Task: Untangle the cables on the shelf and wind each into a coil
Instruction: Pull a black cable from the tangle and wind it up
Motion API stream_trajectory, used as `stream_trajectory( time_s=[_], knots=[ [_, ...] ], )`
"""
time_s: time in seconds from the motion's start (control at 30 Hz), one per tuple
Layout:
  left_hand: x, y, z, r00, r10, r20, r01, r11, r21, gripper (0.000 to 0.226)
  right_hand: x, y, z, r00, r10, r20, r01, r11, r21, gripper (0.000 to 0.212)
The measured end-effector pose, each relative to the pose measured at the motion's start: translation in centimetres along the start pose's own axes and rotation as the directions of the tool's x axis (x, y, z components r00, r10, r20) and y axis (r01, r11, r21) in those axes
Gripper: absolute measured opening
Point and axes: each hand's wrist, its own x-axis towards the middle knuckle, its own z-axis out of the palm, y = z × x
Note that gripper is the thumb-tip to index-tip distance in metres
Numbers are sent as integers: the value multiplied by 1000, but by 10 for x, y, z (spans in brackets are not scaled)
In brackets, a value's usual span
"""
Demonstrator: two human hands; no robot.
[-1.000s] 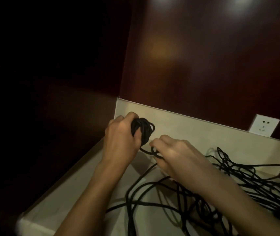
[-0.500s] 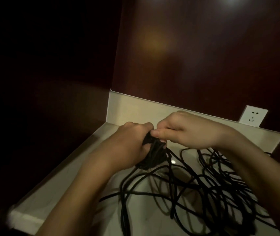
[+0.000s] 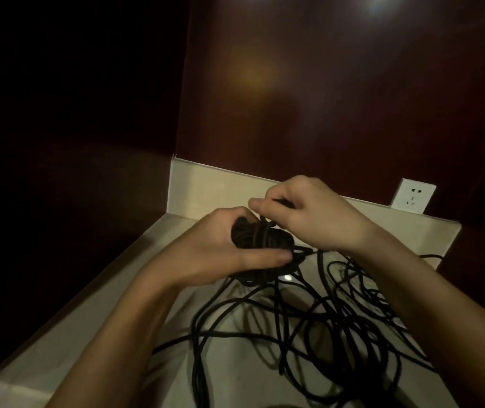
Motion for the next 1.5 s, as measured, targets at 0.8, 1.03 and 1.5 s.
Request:
stream_trajectory(
  time_s=[0.8,1.03,1.5],
  knots=[
    [-4,4,-5,932,232,-278,72,636,769,60,-51,33,49,947,-174,269,312,691,-652,53],
    [5,6,24,821,269,-503,260,608,750,60,-44,33,92,997,70,18,-35,680,-733,79],
    [-5,6,-11,712,117,-693,368,777,510,59,-34,22,116,829,-232,-509,158,970,-185,33]
  ],
)
